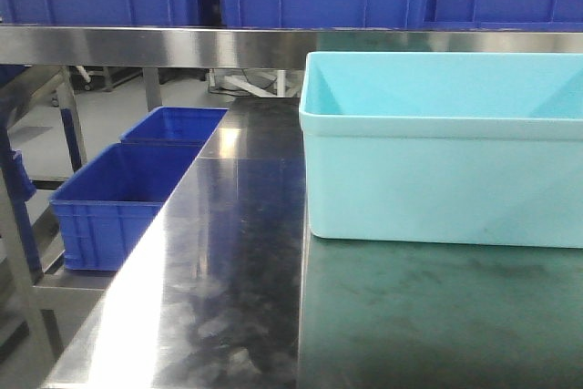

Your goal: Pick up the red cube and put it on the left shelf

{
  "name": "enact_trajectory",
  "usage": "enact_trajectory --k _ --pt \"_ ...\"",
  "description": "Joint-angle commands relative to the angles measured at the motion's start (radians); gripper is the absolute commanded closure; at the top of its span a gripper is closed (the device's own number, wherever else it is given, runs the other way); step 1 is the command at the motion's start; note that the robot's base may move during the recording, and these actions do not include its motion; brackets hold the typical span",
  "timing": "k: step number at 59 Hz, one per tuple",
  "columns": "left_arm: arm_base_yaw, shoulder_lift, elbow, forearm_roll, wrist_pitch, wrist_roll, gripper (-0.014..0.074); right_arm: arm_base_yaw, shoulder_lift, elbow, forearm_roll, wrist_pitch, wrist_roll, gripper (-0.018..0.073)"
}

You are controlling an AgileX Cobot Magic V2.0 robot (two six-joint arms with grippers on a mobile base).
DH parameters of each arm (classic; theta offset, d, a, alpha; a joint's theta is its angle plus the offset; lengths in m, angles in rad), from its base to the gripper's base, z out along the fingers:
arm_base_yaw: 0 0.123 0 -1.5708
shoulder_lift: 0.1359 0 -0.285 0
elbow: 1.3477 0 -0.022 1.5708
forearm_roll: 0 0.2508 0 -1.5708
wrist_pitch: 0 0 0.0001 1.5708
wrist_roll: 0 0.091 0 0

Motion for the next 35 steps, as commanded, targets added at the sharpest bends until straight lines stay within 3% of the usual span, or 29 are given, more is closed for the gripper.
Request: enact_trajectory --k 1,35 --pt "-0.004 -0.016 0.023 -0.009 -0.088 -0.001 0.0495 -0.005 -0.022 -0.017 -0.013 -0.083 -0.006 0.0508" --pt "-0.004 -0.016 0.023 -0.003 -0.088 -0.001 0.0495 -0.005 -0.022 -0.017 -0.013 -0.087 -0.006 0.0508"
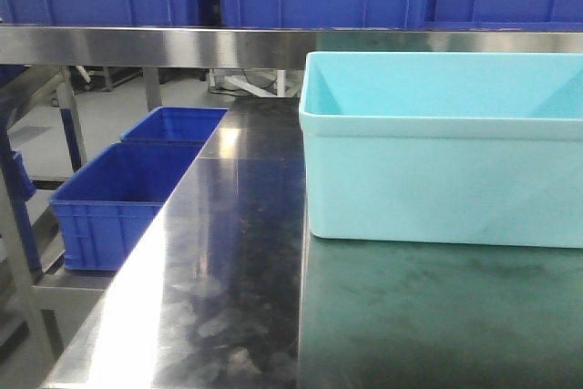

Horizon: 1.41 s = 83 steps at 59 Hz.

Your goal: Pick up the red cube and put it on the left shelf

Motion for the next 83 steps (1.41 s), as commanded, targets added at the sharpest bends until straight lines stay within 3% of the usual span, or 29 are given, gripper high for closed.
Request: enact_trajectory --k 1,27,39,63,83 --pt "-0.004 -0.016 0.023 -0.003 -0.088 -0.001 0.0495 -0.005 -0.022 -0.017 -0.013 -0.088 -0.006 0.0508" --pt "-0.004 -0.016 0.023 -0.003 -0.088 -0.001 0.0495 -0.004 -0.021 -0.017 -0.013 -0.14 -0.006 0.0508" --pt "-0.004 -0.016 0.023 -0.009 -0.088 -0.001 0.0495 -0.004 0.095 -0.108 -0.013 -0.147 -0.006 0.0508" --pt "-0.004 -0.016 0.023 -0.003 -0.088 -0.001 0.0495 -0.004 0.754 -0.619 -0.011 -0.123 -0.006 0.0508" --pt "-0.004 -0.016 0.023 -0.003 -0.088 -0.001 0.0495 0.085 1.263 -1.117 0.0 0.264 -0.006 0.0508"
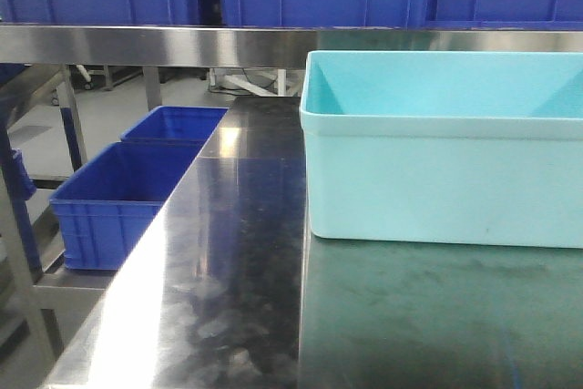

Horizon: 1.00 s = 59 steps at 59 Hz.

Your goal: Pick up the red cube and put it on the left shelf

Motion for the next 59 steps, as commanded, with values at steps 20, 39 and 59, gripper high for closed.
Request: enact_trajectory --k 20,39,59 --pt "-0.004 -0.016 0.023 -0.009 -0.088 -0.001 0.0495 0.095 0.332 -0.286 0.002 0.224 -0.006 0.0041" --pt "-0.004 -0.016 0.023 -0.003 -0.088 -0.001 0.0495 0.1 0.408 -0.286 0.002 0.219 -0.006 -0.0045" --pt "-0.004 -0.016 0.023 -0.003 -0.088 -0.001 0.0495 0.1 0.466 -0.286 0.002 0.21 -0.006 -0.0045"
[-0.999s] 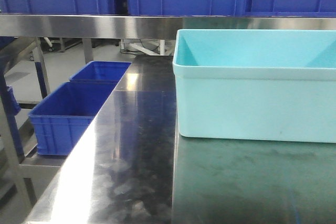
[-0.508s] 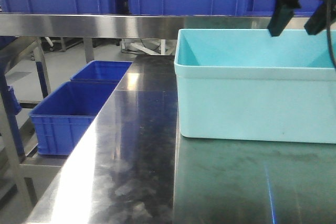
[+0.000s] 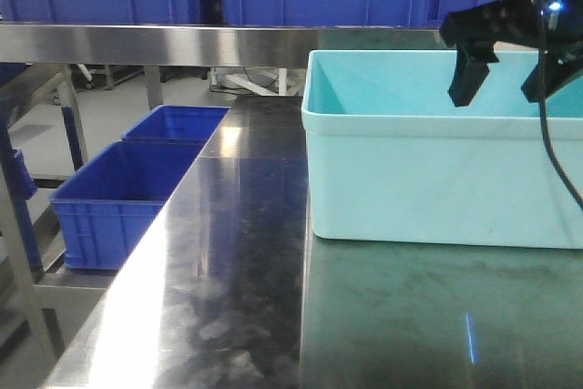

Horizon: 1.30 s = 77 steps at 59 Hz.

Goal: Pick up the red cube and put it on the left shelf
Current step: 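Lower the open right gripper over the red cube in the tub, then close the right gripper on the red cube and lift it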

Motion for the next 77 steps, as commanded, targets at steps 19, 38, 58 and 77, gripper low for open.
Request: enact_trajectory --k 19,38,58,77 --pt "-0.004 -0.016 0.023 -0.003 -0.088 -0.001 0.0495 0.0 0.026 -0.037 -0.003 -0.056 -0.006 -0.0045" --pt "-0.004 -0.016 0.023 -0.003 -0.088 -0.001 0.0495 0.0 0.095 -0.037 -0.037 -0.059 -0.006 -0.0036" --pt "-0.004 -0.016 0.023 -0.003 -0.088 -0.001 0.0495 0.0 0.048 -0.038 -0.048 -0.078 -0.006 0.051" --pt "-0.004 -0.016 0.023 -0.003 -0.088 -0.001 0.0495 0.0 -0.236 -0.037 -0.046 -0.182 -0.006 0.0503"
